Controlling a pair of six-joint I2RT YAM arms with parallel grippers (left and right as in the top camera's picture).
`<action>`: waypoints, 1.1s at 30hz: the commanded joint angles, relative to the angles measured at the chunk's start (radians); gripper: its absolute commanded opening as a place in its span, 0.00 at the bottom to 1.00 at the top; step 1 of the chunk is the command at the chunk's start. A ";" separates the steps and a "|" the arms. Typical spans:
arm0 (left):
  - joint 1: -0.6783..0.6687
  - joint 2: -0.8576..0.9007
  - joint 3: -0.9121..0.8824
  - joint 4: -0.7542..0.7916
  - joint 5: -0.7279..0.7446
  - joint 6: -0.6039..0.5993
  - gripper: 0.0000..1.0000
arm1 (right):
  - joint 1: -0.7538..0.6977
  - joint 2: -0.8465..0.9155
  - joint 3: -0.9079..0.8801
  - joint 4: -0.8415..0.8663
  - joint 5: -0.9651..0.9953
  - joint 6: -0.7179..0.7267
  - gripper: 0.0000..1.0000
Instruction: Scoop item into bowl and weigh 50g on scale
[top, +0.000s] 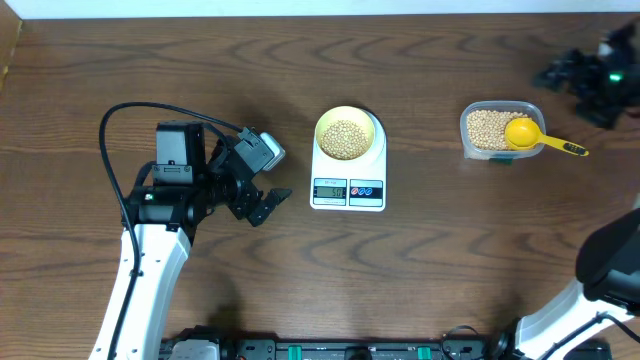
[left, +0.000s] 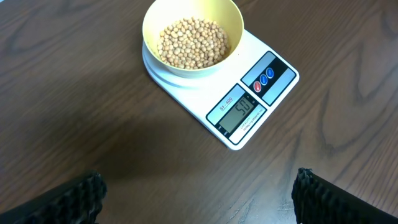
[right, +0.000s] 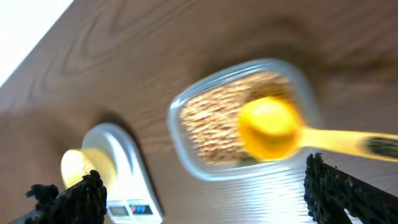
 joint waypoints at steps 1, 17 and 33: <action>-0.002 0.003 0.017 -0.001 0.006 -0.013 0.98 | 0.076 -0.066 0.029 -0.006 0.009 0.063 0.99; -0.002 0.003 0.017 -0.001 0.006 -0.013 0.98 | 0.211 -0.412 0.039 0.074 0.269 0.170 0.99; -0.002 0.003 0.017 -0.001 0.006 -0.013 0.98 | 0.219 -0.547 0.039 -0.076 0.389 -0.051 0.99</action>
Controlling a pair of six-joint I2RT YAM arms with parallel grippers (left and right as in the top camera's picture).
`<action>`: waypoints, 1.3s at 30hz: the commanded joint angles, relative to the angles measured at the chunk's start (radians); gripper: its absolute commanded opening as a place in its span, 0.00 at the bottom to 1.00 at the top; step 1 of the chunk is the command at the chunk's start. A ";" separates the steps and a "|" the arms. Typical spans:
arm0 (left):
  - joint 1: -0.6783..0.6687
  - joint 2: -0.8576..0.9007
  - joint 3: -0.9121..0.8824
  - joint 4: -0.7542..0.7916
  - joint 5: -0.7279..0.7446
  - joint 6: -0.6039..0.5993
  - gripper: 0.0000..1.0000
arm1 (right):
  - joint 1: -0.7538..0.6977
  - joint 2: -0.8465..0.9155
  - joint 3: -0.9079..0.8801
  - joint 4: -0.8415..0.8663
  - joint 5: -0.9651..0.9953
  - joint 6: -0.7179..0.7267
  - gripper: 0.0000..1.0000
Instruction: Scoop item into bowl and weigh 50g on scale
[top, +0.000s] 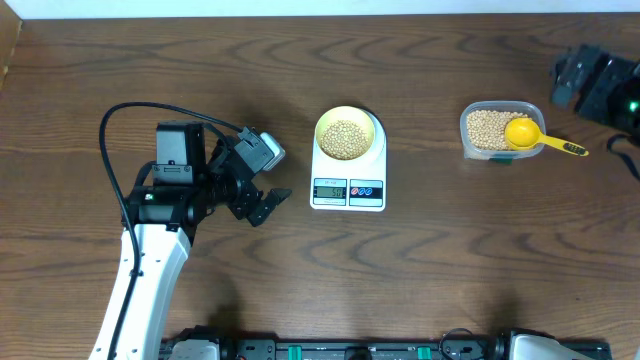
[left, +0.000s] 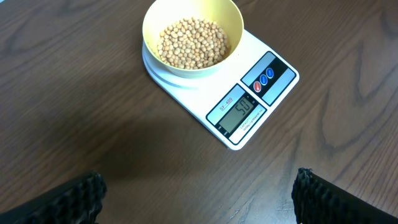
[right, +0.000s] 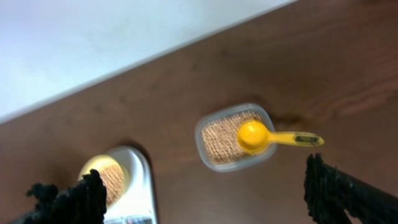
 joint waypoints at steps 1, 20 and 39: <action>-0.002 0.002 0.017 -0.001 0.006 -0.013 0.98 | 0.010 -0.013 0.010 -0.039 0.040 -0.137 0.99; -0.002 0.003 0.017 -0.001 0.006 -0.013 0.97 | 0.028 -0.239 -0.679 0.673 0.066 -0.367 0.99; -0.002 0.003 0.017 -0.001 0.006 -0.013 0.98 | 0.074 -0.906 -1.466 1.139 0.075 -0.397 0.99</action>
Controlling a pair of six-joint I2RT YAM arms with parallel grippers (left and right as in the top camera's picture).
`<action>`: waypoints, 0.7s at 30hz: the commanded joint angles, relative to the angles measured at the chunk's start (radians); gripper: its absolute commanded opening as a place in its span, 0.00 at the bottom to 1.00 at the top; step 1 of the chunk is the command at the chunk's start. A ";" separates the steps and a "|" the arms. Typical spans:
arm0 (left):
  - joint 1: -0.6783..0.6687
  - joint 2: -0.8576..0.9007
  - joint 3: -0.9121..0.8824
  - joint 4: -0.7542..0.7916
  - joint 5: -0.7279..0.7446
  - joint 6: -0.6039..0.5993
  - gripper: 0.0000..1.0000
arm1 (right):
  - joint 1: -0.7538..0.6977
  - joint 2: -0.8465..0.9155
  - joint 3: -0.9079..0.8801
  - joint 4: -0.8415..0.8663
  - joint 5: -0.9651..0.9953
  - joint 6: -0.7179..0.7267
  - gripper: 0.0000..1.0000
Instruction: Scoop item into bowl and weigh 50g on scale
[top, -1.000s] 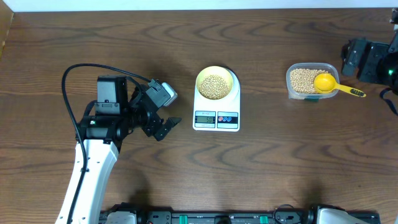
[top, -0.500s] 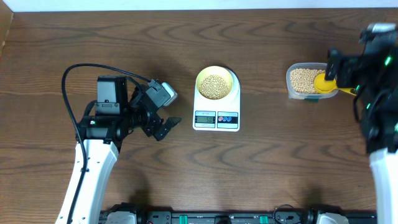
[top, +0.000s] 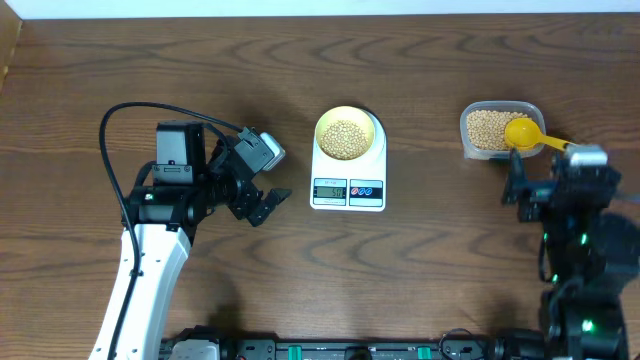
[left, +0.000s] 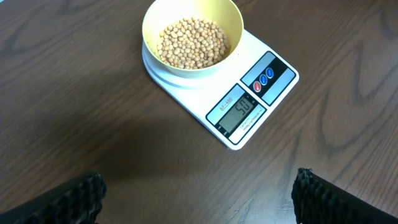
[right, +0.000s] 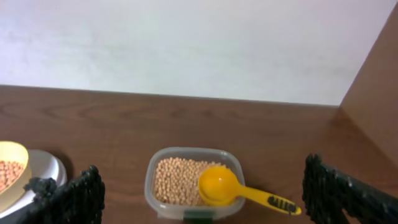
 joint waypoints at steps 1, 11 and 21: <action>-0.002 0.002 0.017 0.000 0.005 -0.013 0.98 | 0.027 -0.100 -0.098 0.029 0.014 -0.047 0.99; -0.002 0.003 0.017 0.000 0.005 -0.013 0.98 | 0.105 -0.317 -0.315 0.093 0.014 -0.078 0.99; -0.002 0.003 0.017 0.000 0.005 -0.013 0.97 | 0.103 -0.490 -0.483 0.170 0.013 -0.077 0.99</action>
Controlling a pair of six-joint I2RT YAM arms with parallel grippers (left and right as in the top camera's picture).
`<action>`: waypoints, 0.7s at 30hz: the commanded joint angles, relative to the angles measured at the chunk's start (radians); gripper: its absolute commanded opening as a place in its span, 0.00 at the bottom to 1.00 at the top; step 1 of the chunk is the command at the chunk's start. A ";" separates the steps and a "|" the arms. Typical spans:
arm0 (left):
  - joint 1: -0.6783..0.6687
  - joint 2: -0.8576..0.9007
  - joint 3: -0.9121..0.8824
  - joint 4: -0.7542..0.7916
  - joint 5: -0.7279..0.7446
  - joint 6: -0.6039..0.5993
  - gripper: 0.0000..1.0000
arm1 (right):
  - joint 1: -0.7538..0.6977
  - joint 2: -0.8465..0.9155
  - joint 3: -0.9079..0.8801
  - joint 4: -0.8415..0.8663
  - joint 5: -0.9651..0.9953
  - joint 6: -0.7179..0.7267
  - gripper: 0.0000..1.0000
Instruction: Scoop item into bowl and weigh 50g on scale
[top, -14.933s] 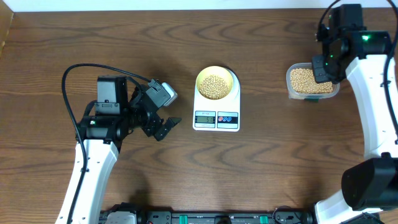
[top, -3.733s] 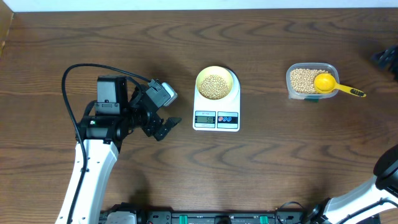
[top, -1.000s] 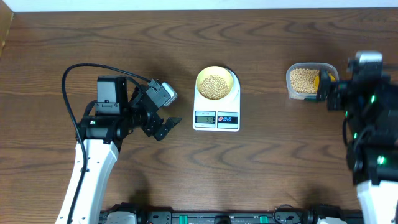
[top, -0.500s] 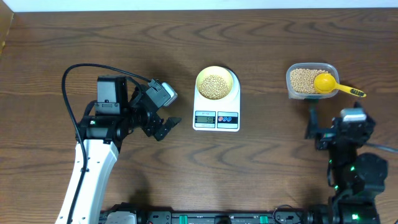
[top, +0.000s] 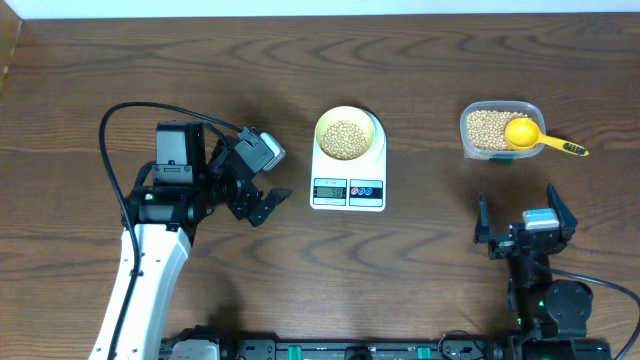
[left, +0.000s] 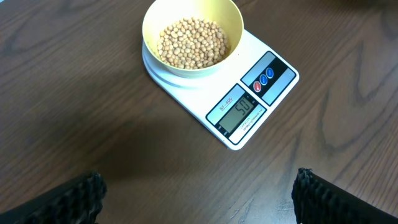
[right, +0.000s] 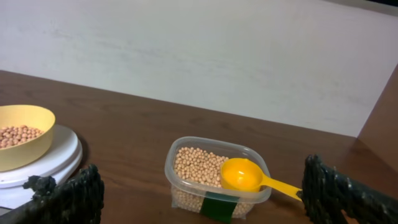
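Note:
A yellow bowl (top: 347, 135) of beans sits on the white scale (top: 348, 188); in the left wrist view the bowl (left: 192, 36) is at top and the scale's display (left: 241, 107) reads 50. A clear tub (top: 500, 130) of beans at the right holds the yellow scoop (top: 535, 139), also seen from the right wrist as tub (right: 217, 176) and scoop (right: 245, 175). My left gripper (top: 262, 187) stands open left of the scale. My right gripper (top: 525, 222) stands open near the front, well short of the tub, with nothing between its fingers.
Brown wooden table (top: 430, 260) with a white wall (right: 205, 56) behind its far edge. The left arm's black cable (top: 115, 115) loops over the table at the left. A rail with connectors runs along the front edge.
My right gripper has drawn back from beside the tub toward the front edge and sits lower. The left arm, bowl, scale, tub and scoop have not moved.
My right gripper was open at the far right by the tub, the scoop lying in the tub and the scale reading 50. It stayed at the far right, then stood in front of the tub, and now rests near the front edge. The left arm held still throughout.

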 joint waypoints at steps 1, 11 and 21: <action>-0.002 0.003 0.017 0.000 0.006 -0.013 0.98 | 0.004 -0.049 -0.056 0.024 0.003 -0.006 0.99; -0.002 0.003 0.017 -0.001 0.006 -0.013 0.98 | -0.018 -0.087 -0.068 -0.025 -0.011 0.103 0.99; -0.002 0.003 0.017 0.000 0.006 -0.013 0.98 | -0.033 -0.087 -0.068 -0.105 0.006 0.076 0.99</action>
